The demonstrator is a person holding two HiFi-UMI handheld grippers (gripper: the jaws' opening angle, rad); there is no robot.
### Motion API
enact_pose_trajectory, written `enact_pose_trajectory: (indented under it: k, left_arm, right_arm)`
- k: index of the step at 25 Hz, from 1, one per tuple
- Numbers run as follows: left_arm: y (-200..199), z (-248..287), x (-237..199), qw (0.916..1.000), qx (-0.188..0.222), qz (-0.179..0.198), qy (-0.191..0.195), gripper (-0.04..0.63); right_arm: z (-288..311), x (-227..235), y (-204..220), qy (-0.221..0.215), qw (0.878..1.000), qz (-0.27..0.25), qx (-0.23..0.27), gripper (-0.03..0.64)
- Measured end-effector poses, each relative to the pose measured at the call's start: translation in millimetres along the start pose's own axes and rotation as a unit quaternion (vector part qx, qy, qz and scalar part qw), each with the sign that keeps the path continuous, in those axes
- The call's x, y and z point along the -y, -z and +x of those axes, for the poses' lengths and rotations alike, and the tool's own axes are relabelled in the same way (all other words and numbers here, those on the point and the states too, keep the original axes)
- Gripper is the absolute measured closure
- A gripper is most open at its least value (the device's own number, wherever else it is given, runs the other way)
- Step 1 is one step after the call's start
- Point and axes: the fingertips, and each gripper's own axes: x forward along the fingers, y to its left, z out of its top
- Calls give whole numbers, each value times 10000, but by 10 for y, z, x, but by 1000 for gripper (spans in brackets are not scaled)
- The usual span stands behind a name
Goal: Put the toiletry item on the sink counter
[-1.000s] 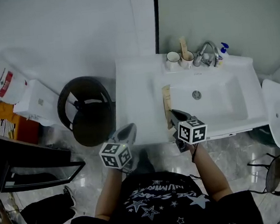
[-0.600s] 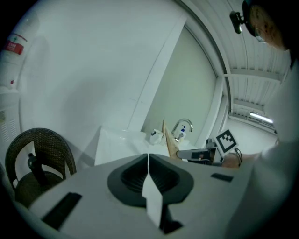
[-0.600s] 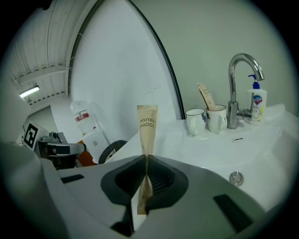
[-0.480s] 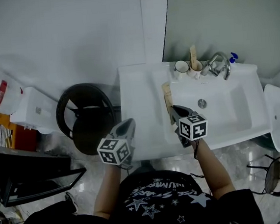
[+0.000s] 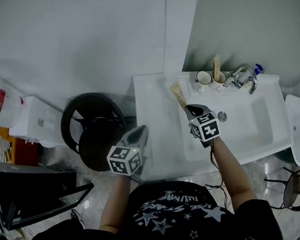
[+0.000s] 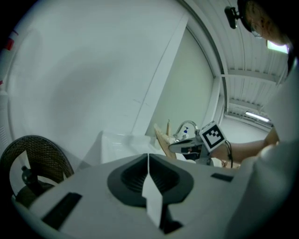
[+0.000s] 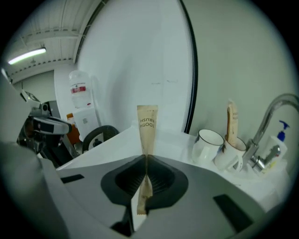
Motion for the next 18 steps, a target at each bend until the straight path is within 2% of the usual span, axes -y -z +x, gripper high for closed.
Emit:
enact_pose_trajectory:
  k: [3, 6, 9, 11, 14, 18]
  left_arm:
    - [-33, 18, -113, 10000, -5, 19, 44, 575]
    - [-58, 52, -216, 9999, -30, 16, 131, 575]
    - [-57, 101, -314, 9997, -84, 11, 213, 575]
    - [-48, 134, -357, 9996, -108, -25, 265, 575]
    - [-16, 175, -404, 9993, -169, -47, 341, 575]
    - [6, 222, -489, 9989, -207, -160, 381, 575]
  right_arm:
    - [179, -30, -77, 77, 9973, -679, -272, 594]
    - [356, -30, -138, 147, 9923, -1118, -506, 594]
    - [531, -15, -179, 253, 9813, -1743, -783, 594]
    - [654, -32, -191, 257, 9659, -2365, -1022, 594]
    - [847, -43, -188, 258, 9339, -3298, -1359, 594]
    - [1092, 6, -181, 284, 8948, -4146, -1629, 594]
